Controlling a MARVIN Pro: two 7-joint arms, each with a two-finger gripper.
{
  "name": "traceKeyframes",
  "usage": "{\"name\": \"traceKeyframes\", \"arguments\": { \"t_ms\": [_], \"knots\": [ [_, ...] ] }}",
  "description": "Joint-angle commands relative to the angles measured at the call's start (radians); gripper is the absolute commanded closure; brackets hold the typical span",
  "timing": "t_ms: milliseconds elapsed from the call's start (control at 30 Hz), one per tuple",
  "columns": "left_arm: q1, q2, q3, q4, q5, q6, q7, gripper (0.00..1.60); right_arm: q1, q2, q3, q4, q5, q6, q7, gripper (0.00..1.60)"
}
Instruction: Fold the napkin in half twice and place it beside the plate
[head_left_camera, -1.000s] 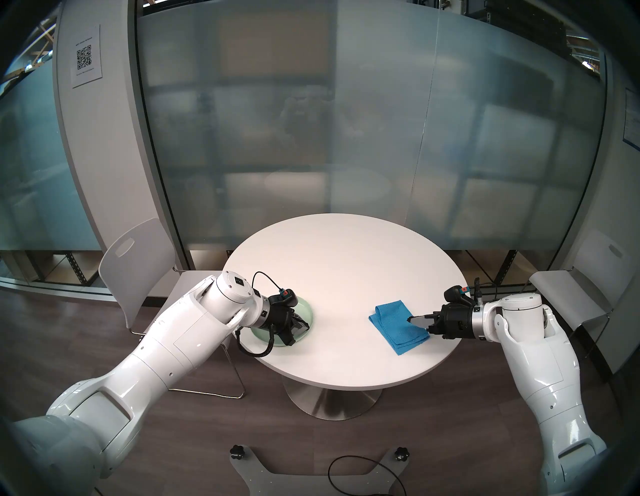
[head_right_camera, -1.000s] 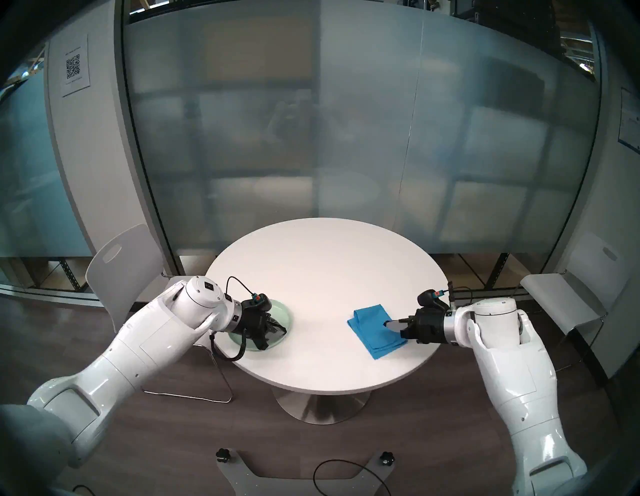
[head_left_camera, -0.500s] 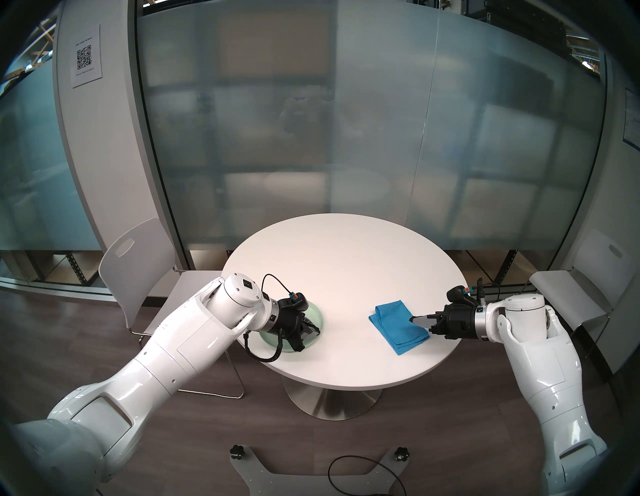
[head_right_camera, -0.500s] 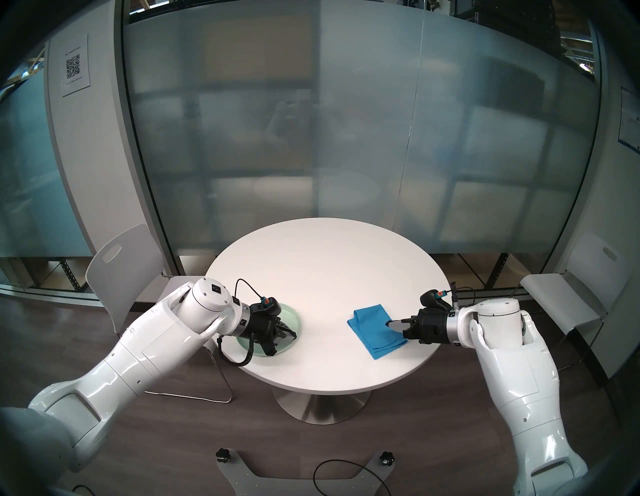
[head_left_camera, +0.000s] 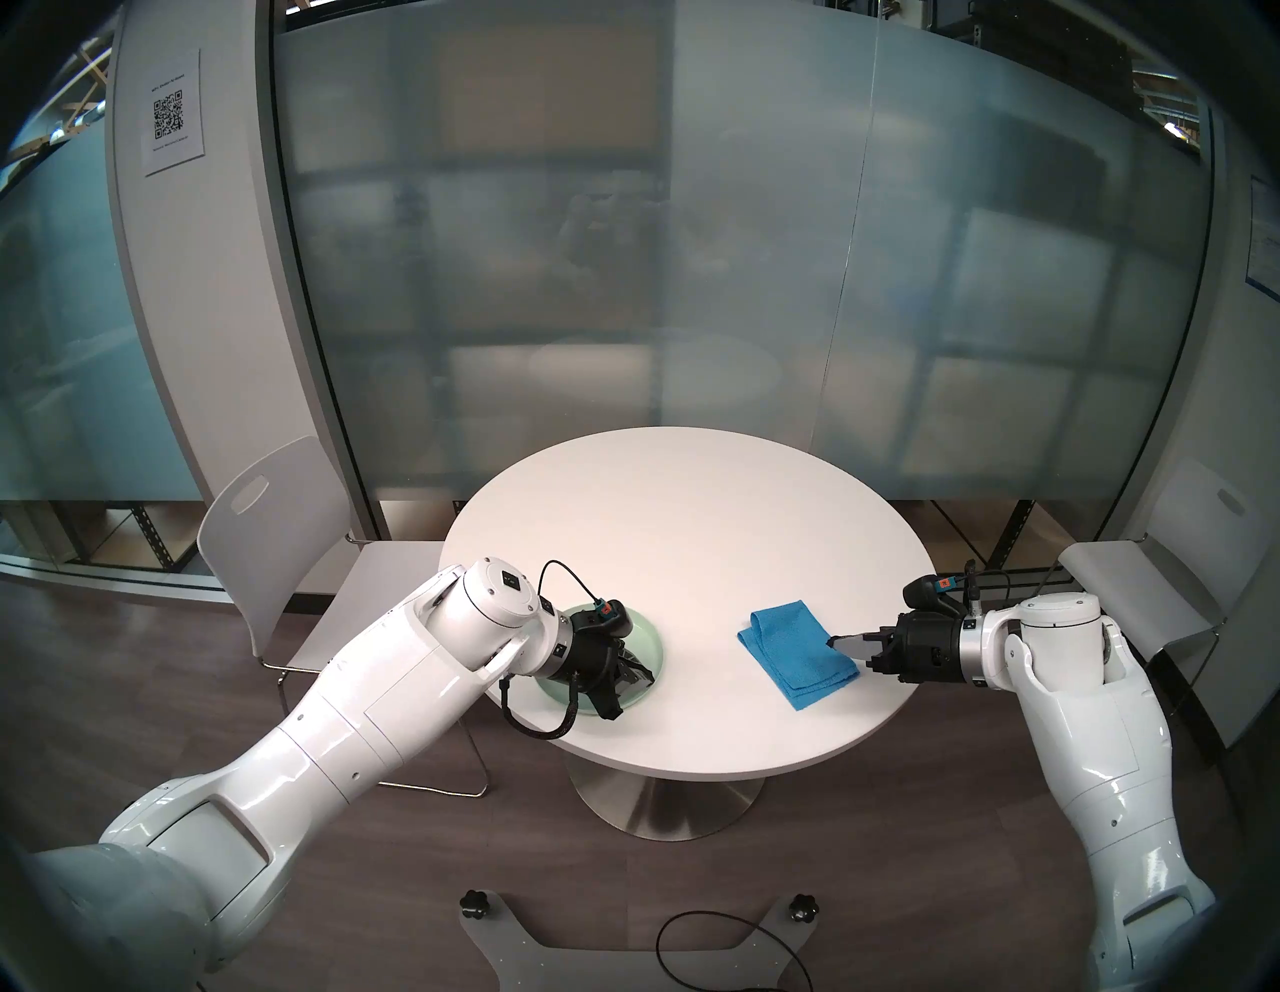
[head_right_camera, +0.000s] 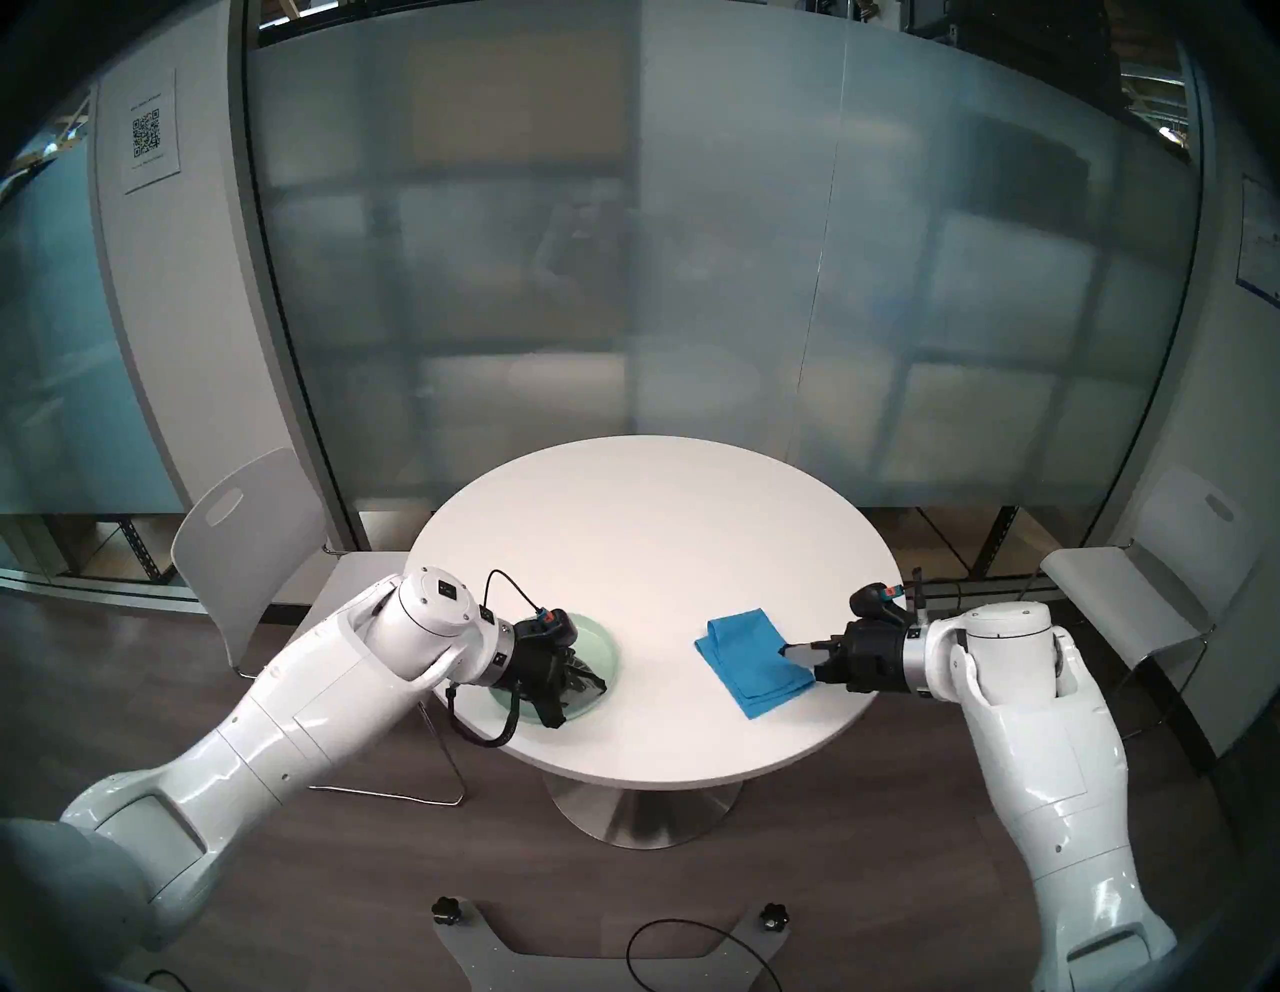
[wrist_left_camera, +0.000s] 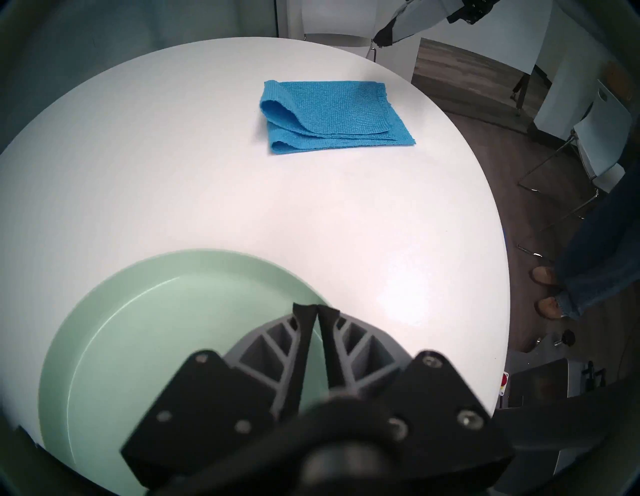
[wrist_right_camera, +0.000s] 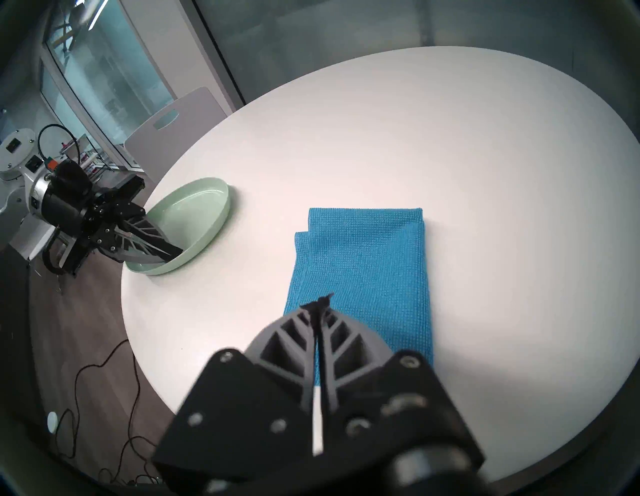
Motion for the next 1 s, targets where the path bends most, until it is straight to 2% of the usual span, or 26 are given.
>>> {"name": "traceKeyframes", "arguments": {
  "t_ms": [0,333,967],
  "knots": [
    [-0.008,-0.013,0.005,-0.033,0.001,0.000,0.000,1.00,-0.014,0.002,0.026,-0.036,0.009,0.002,0.001,1.24],
    [0.000,-0.026,0.024,-0.053,0.000,0.007,0.008,1.00,-0.040,-0.003,0.048,-0.060,0.011,0.004,0.002,1.24],
    [-0.059,-0.095,0.063,0.007,0.002,-0.008,0.022,1.00,-0.095,-0.020,0.094,-0.110,0.009,0.017,-0.002,1.24]
  ]
}}
